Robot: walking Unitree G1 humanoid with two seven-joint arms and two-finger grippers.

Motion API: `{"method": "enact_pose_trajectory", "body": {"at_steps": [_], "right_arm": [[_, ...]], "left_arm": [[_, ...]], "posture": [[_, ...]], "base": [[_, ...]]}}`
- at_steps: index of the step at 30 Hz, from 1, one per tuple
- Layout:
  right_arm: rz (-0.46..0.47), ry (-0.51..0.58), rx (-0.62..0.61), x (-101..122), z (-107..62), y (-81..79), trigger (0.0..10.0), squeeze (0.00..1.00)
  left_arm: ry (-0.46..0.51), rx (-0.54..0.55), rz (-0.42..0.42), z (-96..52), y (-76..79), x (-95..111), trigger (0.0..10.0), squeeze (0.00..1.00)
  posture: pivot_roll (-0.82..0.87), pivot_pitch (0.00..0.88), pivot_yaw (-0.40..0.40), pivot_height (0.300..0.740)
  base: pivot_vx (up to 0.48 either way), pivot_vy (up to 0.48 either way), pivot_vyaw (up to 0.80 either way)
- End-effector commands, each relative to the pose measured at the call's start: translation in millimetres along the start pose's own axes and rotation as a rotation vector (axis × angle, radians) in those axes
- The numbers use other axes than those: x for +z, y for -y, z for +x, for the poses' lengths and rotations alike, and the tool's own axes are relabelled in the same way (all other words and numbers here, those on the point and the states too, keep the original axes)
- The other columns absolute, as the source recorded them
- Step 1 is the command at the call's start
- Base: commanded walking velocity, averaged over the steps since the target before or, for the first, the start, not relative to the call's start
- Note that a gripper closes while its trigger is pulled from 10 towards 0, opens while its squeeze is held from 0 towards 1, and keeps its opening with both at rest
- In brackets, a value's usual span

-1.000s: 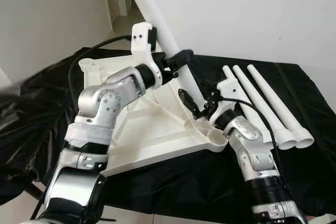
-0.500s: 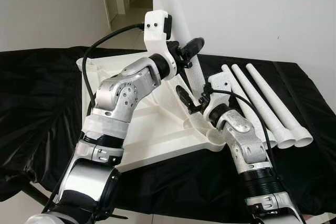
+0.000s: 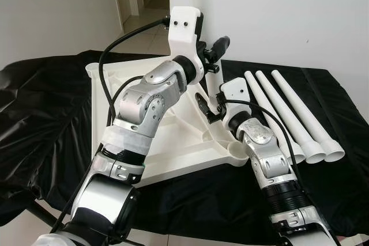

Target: Building children table

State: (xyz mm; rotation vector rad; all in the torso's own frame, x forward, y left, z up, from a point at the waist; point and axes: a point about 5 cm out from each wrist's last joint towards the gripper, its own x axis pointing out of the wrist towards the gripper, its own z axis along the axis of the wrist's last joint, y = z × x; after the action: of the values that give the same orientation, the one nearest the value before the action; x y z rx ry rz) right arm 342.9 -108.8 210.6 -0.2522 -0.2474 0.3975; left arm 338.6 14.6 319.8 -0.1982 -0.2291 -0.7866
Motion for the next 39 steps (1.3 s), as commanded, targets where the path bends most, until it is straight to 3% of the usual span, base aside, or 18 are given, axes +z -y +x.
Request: {"method": "enact_pose_trajectory", "body": {"at_steps": [1, 3, 4, 10, 29, 30, 32, 33, 34, 35, 39], "right_arm": [[-0.021, -0.005, -0.035, 1.4, 3.6, -7.8, 10.0, 0.0], [-0.035, -0.009, -0.099, 1.9, 6.2, -12.7, 10.0, 0.0], [-0.042, -0.007, -0.206, 4.2, 9.1, -15.8, 10.0, 0.0], [-0.047, 0.04, -0.33, 8.1, 10.0, -14.2, 10.0, 0.0], [0.093, 0.028, -0.437, -9.5, 7.0, -20.5, 9.9, 0.0], [0.087, 0.031, -0.446, -9.9, 7.1, -20.2, 6.2, 0.0], [0.082, 0.035, -0.451, -9.8, 7.3, -19.9, 6.2, 0.0], [0.083, 0.04, -0.452, -9.7, 7.8, -19.8, 5.1, 0.0], [0.069, 0.053, -0.449, -7.7, 8.4, -19.8, 1.8, 0.0], [0.073, 0.058, -0.45, -6.6, 8.9, -19.8, 2.3, 0.0], [0.047, 0.07, -0.455, -4.8, 9.4, -19.3, 2.3, 0.0]], "left_arm": [[0.018, 0.045, 0.076, 3.1, 6.5, 3.4, 10.0, 0.0], [0.003, 0.075, 0.117, 5.0, 11.3, -2.3, 10.0, 0.0], [-0.019, 0.12, 0.165, 7.3, 16.0, -10.2, 10.0, 0.0], [-0.022, 0.16, 0.154, 9.7, 16.1, -11.9, 10.0, 0.0], [0.013, 0.169, 0.147, 13.5, 21.1, -1.6, 10.0, 0.0], [0.015, 0.17, 0.147, 13.4, 21.0, -0.9, 10.0, 0.0], [0.016, 0.17, 0.146, 13.3, 21.0, -0.6, 10.0, 0.0], [0.017, 0.17, 0.146, 13.2, 21.1, -0.3, 10.0, 0.0], [0.019, 0.169, 0.146, 13.1, 21.6, 0.1, 10.0, 0.0], [0.02, 0.168, 0.146, 13.1, 21.8, 0.2, 10.0, 0.0], [0.021, 0.165, 0.147, 13.3, 22.6, 0.4, 10.0, 0.0]], "posture": [[-0.03, 0.0, 0.036, 0.74], [-0.03, 0.005, 0.035, 0.74], [-0.03, 0.011, 0.036, 0.74], [-0.03, 0.016, 0.037, 0.74], [-0.01, 0.019, 0.035, 0.74], [-0.01, 0.019, 0.035, 0.74], [-0.01, 0.019, 0.035, 0.74], [-0.01, 0.019, 0.035, 0.74], [-0.01, 0.019, 0.035, 0.74], [0.0, 0.016, 0.033, 0.74], [0.0, 0.016, 0.033, 0.74]], "base": [[0.0, 0.0, 0.0], [0.0, 0.0, 0.0], [0.0, 0.0, 0.0], [0.0, 0.0, 0.0], [0.0, 0.0, 0.0], [0.0, 0.0, 0.0], [0.0, 0.0, 0.0], [0.0, 0.0, 0.0], [0.0, 0.0, 0.0], [0.0, 0.0, 0.0], [0.0, 0.0, 0.0]]}}
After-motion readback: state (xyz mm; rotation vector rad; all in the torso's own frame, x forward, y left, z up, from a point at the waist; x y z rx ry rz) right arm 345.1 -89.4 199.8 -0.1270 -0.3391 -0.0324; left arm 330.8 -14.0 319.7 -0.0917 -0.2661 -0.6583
